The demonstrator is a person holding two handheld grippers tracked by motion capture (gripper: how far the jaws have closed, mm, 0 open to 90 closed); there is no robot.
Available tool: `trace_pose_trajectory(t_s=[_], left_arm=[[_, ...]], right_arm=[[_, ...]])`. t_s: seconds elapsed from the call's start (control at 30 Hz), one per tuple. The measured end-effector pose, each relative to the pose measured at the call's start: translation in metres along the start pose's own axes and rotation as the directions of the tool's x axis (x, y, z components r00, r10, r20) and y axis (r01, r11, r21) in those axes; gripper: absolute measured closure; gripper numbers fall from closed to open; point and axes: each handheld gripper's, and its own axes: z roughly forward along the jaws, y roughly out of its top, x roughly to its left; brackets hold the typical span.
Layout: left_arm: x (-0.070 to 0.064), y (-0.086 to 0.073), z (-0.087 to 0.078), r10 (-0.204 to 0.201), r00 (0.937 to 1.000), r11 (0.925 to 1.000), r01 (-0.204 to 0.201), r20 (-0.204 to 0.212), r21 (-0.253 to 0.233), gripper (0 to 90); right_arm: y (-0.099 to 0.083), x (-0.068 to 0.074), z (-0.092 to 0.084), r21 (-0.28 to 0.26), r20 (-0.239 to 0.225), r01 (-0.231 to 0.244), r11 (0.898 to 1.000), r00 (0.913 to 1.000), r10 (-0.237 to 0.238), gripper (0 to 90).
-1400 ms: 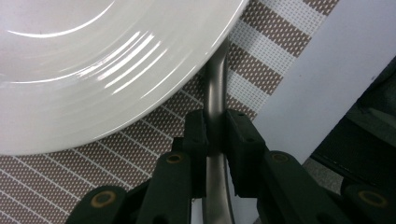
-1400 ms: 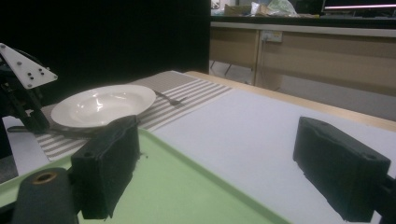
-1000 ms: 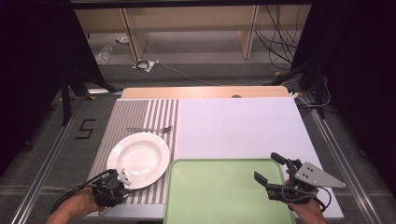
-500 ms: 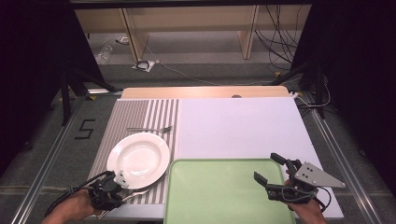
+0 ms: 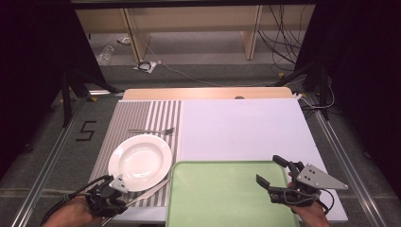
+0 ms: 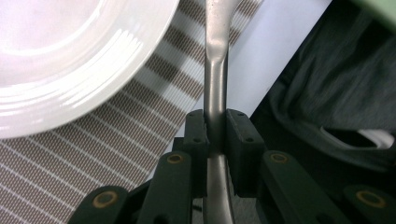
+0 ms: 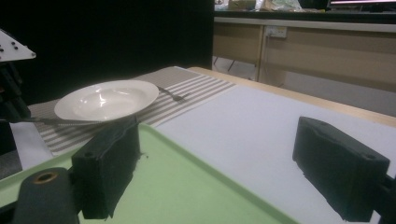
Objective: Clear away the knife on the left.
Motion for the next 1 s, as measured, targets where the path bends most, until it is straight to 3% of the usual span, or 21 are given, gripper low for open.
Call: trace_pose_trajectory(t_s=[0.17,0.3,0.5,0.6,0.7,0.77,0.87,0.93,1.0], left_arm=[[-0.014,0.011,-0.006,-0.043,0.9991,0.993,0.043,0.002,-0.11,78.9],[-0.026,0.026,-0.007,-0.082,0.9964,0.9792,0.084,0.022,-0.185,78.9],[-0.036,0.049,0.001,-0.098,0.9936,0.9673,0.108,0.057,-0.23,78.9],[-0.036,0.055,0.006,-0.091,0.9876,0.9598,0.121,0.127,-0.253,78.9],[-0.037,0.06,0.011,-0.086,0.9903,0.9628,0.111,0.109,-0.247,78.9],[-0.039,0.064,0.013,-0.088,0.9892,0.9607,0.116,0.117,-0.253,78.9],[-0.047,0.071,0.015,-0.071,0.9934,0.9667,0.091,0.09,-0.24,78.9],[-0.051,0.077,0.017,-0.064,0.9913,0.9653,0.091,0.115,-0.245,78.9],[-0.056,0.083,0.019,-0.055,0.9922,0.9674,0.081,0.112,-0.24,78.9]], right_arm=[[0.0,0.0,0.0,-0.002,0.002,0.001,1.0,1.0,-0.001,15.8],[0.0,0.0,0.0,0.0,0.003,0.001,1.0,1.0,-0.001,15.8],[0.001,0.0,-0.001,-0.005,0.001,0.002,1.0,1.0,-0.002,15.8],[0.001,0.0,-0.001,-0.006,0.001,0.002,1.0,1.0,-0.002,15.8],[0.001,0.0,-0.001,-0.006,0.001,0.003,1.0,1.0,-0.003,15.8],[0.001,0.0,-0.001,-0.005,0.001,0.002,1.0,1.0,-0.002,15.9],[0.0,0.0,-0.001,-0.005,-0.001,0.002,1.0,1.0,-0.002,15.8],[0.0,0.0,-0.001,-0.003,-0.001,0.001,1.0,1.0,-0.001,15.9],[0.0,0.0,-0.001,-0.003,-0.001,0.003,1.0,1.0,-0.003,15.8]])
